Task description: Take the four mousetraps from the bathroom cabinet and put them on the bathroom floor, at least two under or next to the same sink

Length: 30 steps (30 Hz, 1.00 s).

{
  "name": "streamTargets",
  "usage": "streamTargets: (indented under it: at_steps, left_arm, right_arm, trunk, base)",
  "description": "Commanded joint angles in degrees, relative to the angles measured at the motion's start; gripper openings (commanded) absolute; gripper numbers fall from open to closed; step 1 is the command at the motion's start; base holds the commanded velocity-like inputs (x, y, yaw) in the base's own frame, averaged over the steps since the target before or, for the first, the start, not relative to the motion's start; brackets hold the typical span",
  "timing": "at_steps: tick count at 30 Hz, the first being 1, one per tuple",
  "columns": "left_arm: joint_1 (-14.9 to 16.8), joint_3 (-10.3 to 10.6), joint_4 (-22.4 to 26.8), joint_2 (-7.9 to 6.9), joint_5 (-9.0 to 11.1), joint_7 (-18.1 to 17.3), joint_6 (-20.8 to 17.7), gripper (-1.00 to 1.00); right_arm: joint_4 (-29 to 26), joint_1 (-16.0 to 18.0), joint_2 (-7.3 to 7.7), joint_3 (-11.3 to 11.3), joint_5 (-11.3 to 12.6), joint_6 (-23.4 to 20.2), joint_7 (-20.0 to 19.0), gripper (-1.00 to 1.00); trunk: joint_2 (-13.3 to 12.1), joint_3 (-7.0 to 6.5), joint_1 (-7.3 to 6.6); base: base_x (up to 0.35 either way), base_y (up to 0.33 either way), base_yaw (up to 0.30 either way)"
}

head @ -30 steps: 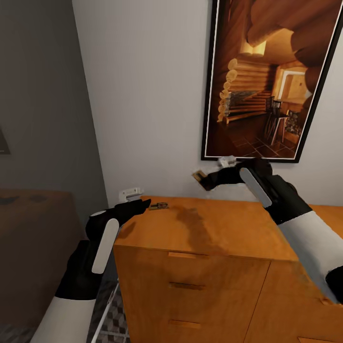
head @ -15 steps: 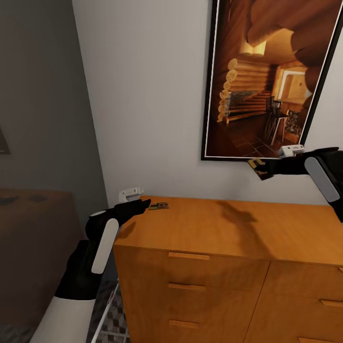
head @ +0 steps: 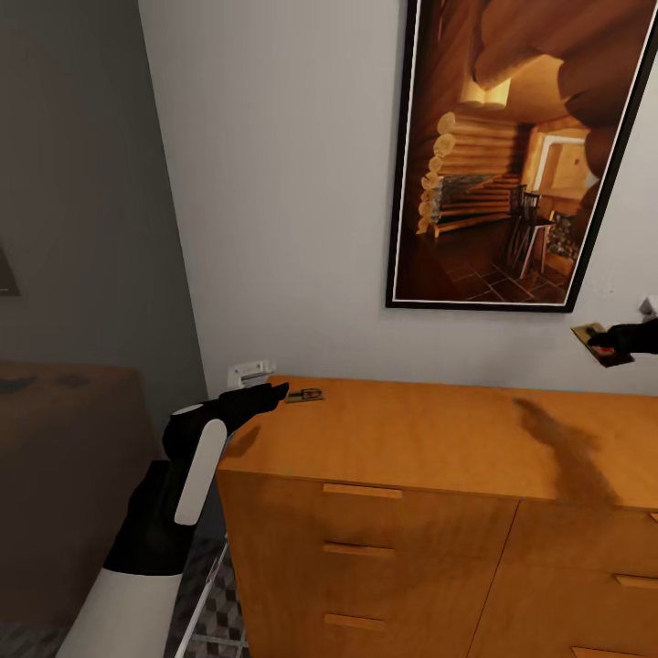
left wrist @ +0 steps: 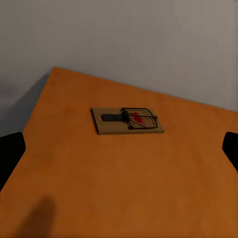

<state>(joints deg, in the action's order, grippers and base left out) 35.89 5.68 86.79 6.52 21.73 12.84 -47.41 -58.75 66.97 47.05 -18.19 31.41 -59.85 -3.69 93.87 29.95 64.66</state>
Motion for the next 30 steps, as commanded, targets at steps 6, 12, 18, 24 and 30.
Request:
streamTargets:
  at_steps: [6,12,18,24,30]
  left_arm:
    - [0.1,0.0,0.0,-0.01,0.6,0.5,-0.3,1.00]
    - [0.1,0.0,0.0,-0.09,0.6,0.6,-0.3,1.00]
    - [0.1,0.0,0.1,-0.10,0.6,0.5,-0.3,1.00]
    - [0.1,0.0,0.1,-0.16,0.6,0.6,-0.4,1.00]
    - [0.1,0.0,0.2,-0.46,0.5,0.6,-2.0,1.00]
  right_arm:
    - [8.2,0.1,3.58,-0.3,-0.1,-0.2,-0.7,-1.00]
    - [9.6,0.1,3.97,-0.3,0.0,-0.2,-0.8,-1.00]
    - [9.7,0.1,4.06,-0.3,0.1,-0.2,-0.8,-1.00]
    - [9.7,0.1,4.15,-0.3,0.0,-0.2,-0.8,-1.00]
    - [9.7,0.1,4.18,-0.2,-0.1,-0.2,-0.8,-1.00]
  trunk:
    - [0.0,0.07,0.00]
    - [0.0,-0.05,0.00]
    - [0.0,-0.27,0.00]
    - [0.0,-0.49,0.00]
    - [0.0,-0.70,0.00]
  base:
    - [0.000,0.000,0.000]
    - [0.000,0.000,-0.099]
    - [0.000,0.000,-0.248]
    - [0.000,0.000,-0.264]
    - [0.000,0.000,-0.242]
